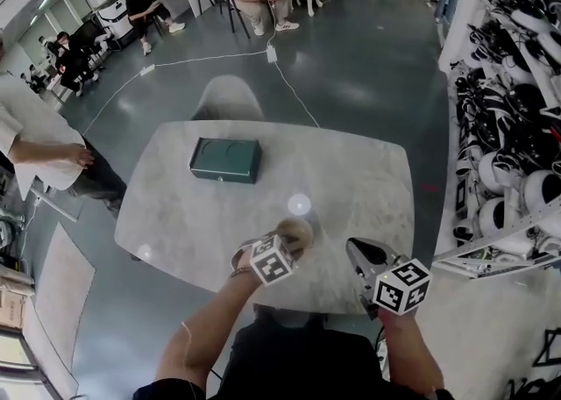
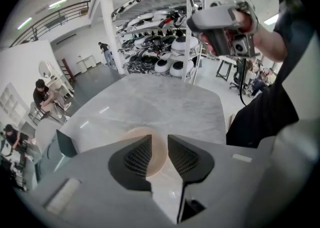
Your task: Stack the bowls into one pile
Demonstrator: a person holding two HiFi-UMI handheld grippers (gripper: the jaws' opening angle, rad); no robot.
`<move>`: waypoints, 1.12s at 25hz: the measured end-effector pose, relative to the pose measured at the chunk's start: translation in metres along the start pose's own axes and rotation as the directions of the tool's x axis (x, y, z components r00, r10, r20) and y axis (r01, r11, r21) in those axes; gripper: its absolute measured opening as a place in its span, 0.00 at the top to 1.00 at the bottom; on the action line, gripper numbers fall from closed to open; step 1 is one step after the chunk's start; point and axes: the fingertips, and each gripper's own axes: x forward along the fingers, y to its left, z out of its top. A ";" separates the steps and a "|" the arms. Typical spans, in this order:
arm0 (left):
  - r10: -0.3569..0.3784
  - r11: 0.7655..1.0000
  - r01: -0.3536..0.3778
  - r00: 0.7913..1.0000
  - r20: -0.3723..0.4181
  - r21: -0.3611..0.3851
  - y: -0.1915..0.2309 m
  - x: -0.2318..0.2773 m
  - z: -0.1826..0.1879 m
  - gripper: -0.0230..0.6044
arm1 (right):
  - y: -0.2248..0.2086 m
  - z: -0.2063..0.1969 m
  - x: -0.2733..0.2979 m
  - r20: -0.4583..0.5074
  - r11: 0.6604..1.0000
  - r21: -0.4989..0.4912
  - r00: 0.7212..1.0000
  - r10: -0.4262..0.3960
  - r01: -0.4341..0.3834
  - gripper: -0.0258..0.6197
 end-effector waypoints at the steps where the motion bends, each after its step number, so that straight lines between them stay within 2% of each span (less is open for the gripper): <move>1: 0.011 1.000 -0.010 0.999 0.031 -0.026 0.004 -0.009 0.002 0.79 | 0.003 0.002 0.004 0.002 1.000 -0.005 1.000 0.004 -0.004 0.96; 5: 0.094 0.991 -0.077 0.981 0.169 -0.105 0.030 -0.052 0.012 0.79 | 0.021 0.017 0.019 0.005 0.999 -0.048 1.000 0.013 -0.013 0.96; 9: 0.169 0.979 -0.128 0.945 0.279 -0.159 0.051 -0.096 0.009 0.79 | 0.038 0.033 0.032 0.018 0.995 -0.096 1.000 -0.005 0.006 0.96; 15: 0.220 0.958 -0.110 0.875 0.432 -0.264 0.082 -0.160 0.002 0.79 | 0.071 0.056 0.062 0.048 0.988 -0.156 0.999 0.013 -0.005 0.96; 19: 0.276 0.939 -0.113 0.814 0.512 -0.326 0.102 -0.203 -0.020 0.83 | 0.096 0.069 0.084 0.071 0.977 -0.213 0.997 0.021 -0.005 0.96; 22: 0.328 0.923 -0.133 0.765 0.555 -0.362 0.119 -0.242 -0.047 0.92 | 0.125 0.081 0.103 0.101 0.971 -0.240 0.995 0.027 -0.002 0.96; 25: 0.377 0.908 -0.162 0.717 0.586 -0.386 0.136 -0.276 -0.073 0.95 | 0.152 0.093 0.122 0.137 0.967 -0.253 0.990 0.019 0.016 0.96; 28: 0.396 0.899 -0.157 0.691 0.605 -0.409 0.148 -0.301 -0.096 0.95 | 0.173 0.101 0.135 0.178 0.962 -0.265 0.984 -0.018 0.065 0.96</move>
